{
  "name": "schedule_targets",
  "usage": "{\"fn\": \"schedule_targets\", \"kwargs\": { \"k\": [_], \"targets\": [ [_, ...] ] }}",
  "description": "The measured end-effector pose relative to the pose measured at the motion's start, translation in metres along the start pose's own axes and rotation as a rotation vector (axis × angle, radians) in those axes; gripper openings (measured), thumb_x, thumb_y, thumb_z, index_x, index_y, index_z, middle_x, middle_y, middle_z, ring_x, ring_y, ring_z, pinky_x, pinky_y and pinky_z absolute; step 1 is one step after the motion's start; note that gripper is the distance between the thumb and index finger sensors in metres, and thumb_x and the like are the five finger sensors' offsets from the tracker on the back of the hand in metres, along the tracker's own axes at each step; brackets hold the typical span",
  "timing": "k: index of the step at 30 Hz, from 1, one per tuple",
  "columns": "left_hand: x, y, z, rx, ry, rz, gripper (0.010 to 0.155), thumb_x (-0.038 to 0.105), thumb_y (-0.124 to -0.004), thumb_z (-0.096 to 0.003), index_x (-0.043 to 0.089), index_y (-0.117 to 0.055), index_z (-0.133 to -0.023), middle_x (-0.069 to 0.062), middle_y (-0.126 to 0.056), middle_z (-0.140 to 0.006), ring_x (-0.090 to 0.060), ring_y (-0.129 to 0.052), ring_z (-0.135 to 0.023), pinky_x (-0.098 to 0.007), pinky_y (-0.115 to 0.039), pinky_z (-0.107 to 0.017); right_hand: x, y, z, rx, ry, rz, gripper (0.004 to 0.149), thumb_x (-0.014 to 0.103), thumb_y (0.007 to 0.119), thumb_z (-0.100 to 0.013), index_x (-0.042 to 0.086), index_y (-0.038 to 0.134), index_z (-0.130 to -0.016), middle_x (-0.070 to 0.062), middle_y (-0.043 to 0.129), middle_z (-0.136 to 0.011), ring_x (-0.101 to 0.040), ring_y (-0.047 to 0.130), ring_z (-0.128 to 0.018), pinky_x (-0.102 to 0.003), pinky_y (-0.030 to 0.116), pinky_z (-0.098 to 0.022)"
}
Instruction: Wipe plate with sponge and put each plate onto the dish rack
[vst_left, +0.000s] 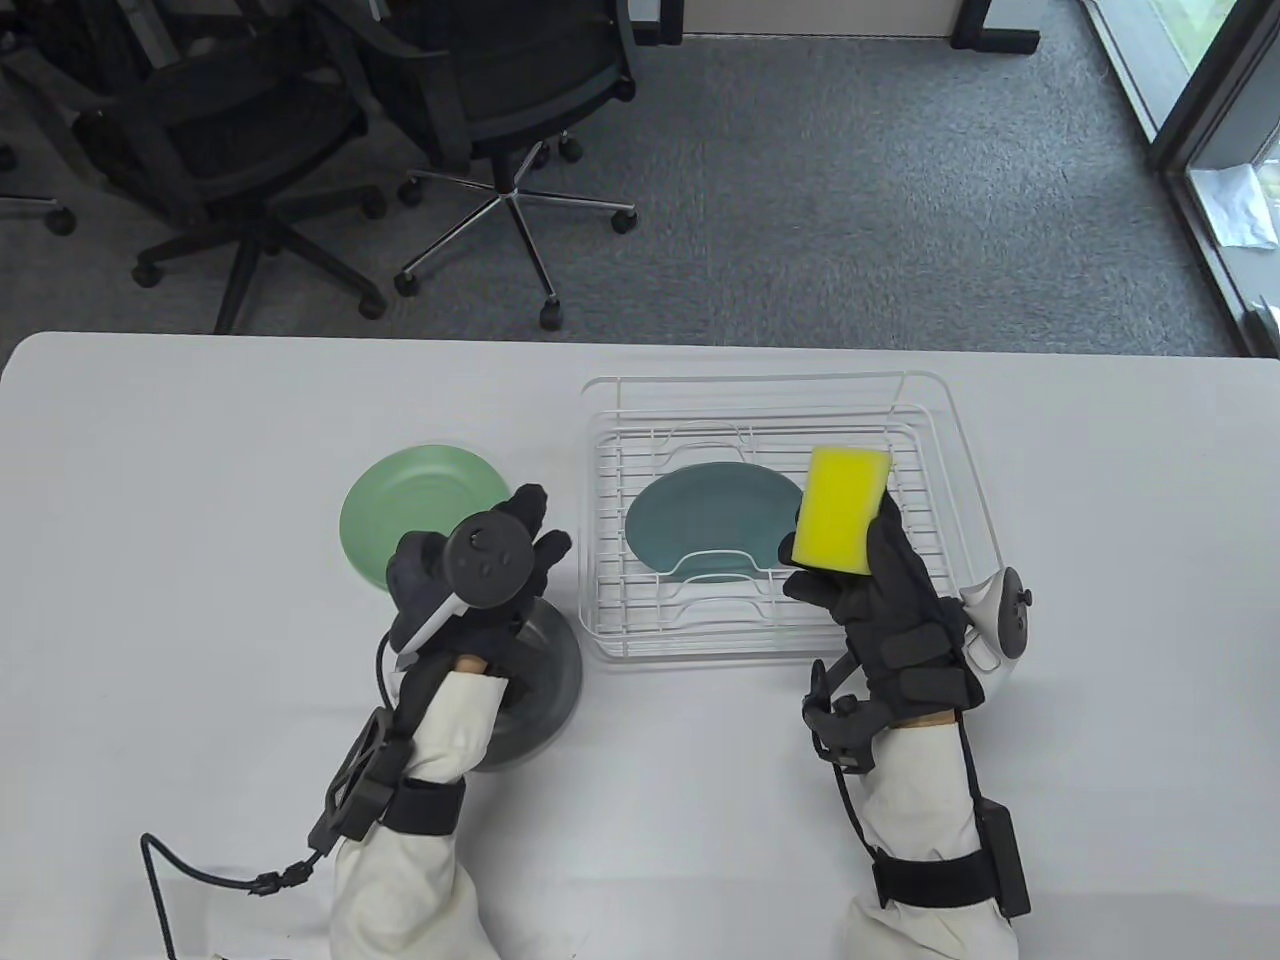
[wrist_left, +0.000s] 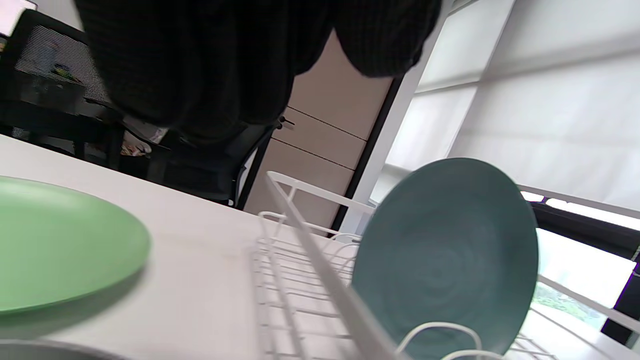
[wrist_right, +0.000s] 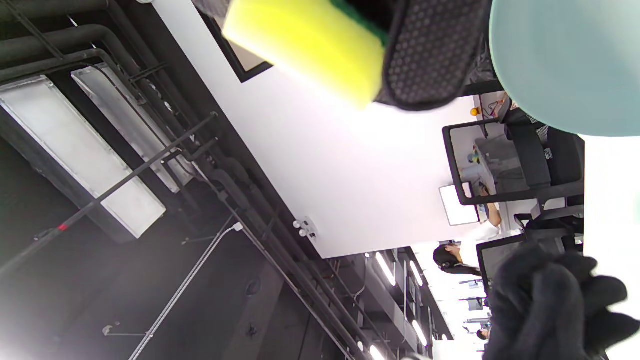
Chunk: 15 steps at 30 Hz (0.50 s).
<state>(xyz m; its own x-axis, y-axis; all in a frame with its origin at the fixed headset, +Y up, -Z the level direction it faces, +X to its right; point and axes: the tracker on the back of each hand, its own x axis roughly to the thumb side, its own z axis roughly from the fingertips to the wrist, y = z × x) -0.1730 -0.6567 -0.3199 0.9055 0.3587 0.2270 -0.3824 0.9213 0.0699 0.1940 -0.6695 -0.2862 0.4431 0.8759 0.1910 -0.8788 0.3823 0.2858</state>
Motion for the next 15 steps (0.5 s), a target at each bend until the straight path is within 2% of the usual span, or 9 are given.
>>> {"fn": "schedule_targets", "kwargs": {
  "k": [8, 15],
  "targets": [
    [-0.057, -0.007, 0.023, -0.05, 0.161, -0.058, 0.059, 0.034, -0.078, -0.0539, 0.001, -0.073, -0.103, -0.021, -0.093, -0.091, -0.04, -0.101, -0.072, -0.042, -0.094, -0.045, -0.004, 0.003, -0.001, 0.01, 0.013, 0.007, 0.066, 0.036, 0.047, -0.071, 0.0, 0.015, -0.117, -0.039, 0.048, -0.106, -0.047, 0.071, -0.085, -0.046, 0.074, -0.061],
    [-0.085, -0.028, 0.028, -0.115, 0.261, -0.129, 0.062, 0.034, -0.078, -0.0542, 0.0, -0.071, -0.105, -0.022, -0.091, -0.092, -0.041, -0.1, -0.073, -0.043, -0.093, -0.046, -0.006, 0.003, -0.001, 0.01, 0.021, 0.003, 0.066, 0.036, 0.048, -0.071, 0.0, 0.015, -0.117, -0.039, 0.048, -0.106, -0.048, 0.071, -0.085, -0.046, 0.074, -0.061]
  ]
}}
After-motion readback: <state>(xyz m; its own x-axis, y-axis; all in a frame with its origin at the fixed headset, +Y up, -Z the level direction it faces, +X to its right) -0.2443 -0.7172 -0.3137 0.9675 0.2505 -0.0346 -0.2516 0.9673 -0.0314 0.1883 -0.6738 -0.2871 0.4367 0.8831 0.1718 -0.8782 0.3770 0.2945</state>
